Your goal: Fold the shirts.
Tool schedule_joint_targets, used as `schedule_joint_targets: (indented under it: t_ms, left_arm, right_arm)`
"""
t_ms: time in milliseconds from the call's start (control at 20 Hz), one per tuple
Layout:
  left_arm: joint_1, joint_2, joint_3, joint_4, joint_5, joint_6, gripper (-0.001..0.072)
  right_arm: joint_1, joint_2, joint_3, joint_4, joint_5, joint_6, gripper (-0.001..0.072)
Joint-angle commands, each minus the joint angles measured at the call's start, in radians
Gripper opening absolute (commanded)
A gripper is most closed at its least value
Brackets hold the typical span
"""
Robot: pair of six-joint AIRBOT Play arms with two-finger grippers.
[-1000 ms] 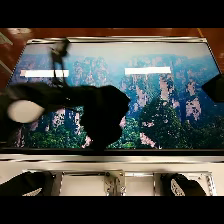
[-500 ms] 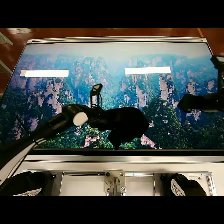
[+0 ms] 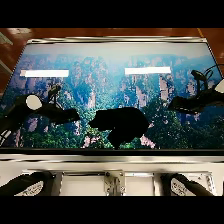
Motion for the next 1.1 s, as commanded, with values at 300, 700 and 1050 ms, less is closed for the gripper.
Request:
schedule_joint_targets:
  t_ms: [300, 700, 1050]
  left_arm:
    - [-0.061, -0.220, -0.176, -0.511, 0.320, 0.207, 0.0710]
    - [-0.119, -0.340, -0.096, -0.579, 0.423, 0.241, 0.0575]
    - [-0.117, -0.338, -0.089, -0.579, 0.375, 0.309, 0.0038]
  right_arm:
    - [-0.058, -0.150, -0.003, 0.210, 0.042, -0.057, 0.0637]
    - [-0.057, -0.150, -0.003, 0.214, 0.042, -0.049, 0.0638]
    - [0.086, -0.150, -0.217, 0.230, -0.098, -0.093, 0.0685]
